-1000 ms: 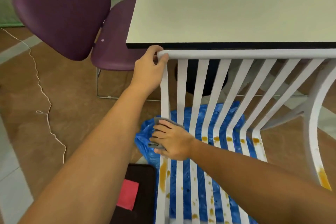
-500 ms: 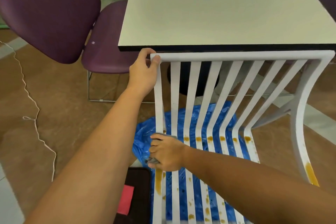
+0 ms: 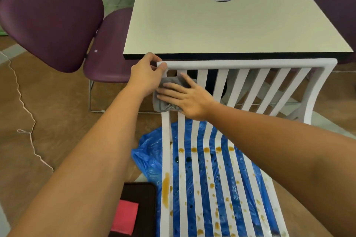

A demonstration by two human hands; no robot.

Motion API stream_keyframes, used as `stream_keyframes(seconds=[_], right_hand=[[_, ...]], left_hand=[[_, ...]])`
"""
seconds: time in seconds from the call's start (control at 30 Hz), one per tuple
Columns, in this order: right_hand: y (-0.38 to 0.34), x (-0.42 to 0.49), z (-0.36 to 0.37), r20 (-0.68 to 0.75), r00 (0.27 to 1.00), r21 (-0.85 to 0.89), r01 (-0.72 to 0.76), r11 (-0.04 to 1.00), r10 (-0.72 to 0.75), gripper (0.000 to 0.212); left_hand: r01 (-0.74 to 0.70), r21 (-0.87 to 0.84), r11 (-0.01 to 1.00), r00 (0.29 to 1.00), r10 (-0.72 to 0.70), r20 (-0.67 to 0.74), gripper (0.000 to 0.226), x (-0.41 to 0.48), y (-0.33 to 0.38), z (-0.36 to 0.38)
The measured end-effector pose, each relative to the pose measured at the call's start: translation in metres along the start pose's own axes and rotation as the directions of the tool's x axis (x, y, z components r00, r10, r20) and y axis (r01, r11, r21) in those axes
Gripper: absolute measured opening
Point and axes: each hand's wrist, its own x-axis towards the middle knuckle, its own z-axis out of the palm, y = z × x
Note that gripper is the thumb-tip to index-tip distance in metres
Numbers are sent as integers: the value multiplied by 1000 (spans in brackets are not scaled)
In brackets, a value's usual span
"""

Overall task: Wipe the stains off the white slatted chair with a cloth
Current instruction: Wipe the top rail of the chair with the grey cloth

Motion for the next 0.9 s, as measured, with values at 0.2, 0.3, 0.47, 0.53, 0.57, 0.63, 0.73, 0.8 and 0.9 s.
stream_keyframes(seconds=[0.2,0.3,0.47,0.53,0.57,0.63,0.73,0.8,0.9], right_hand=[[55,-47,-3,-43,993,-137,-111,984,106,61],[78,-85,0,-69,979,-206,-204,957,194,61],[122,-168,14,-97,733,105,-665,740,673,66],[128,-190,20,-120,573,380,-727,571,810,58],[130,-198,21,-103,495,471,-740,481,863,53],[134,-204,22,-93,337,549,-767,331,937,43],[155,-198,17,-60,277,372,-885,279,959,46],[165,-185,7,14,504,151,-855,496,864,38],[174,-182,6,39,714,325,-671,667,699,34]], left_hand=[[24,-35,999,1000,-24,-3,24,-3,4,1],[44,-61,997,999,-44,-8,23,-5,4,3],[14,8,1000,998,-13,-63,24,-13,10,9],[9,40,999,997,-6,-80,24,-16,10,11],[8,48,999,997,-4,-80,24,-16,12,12],[11,68,998,997,-6,-75,23,-15,13,12],[15,100,995,998,-9,-63,22,-14,17,12],[9,112,994,998,-3,-56,23,-16,18,12],[12,104,995,998,-6,-57,23,-17,17,12]])
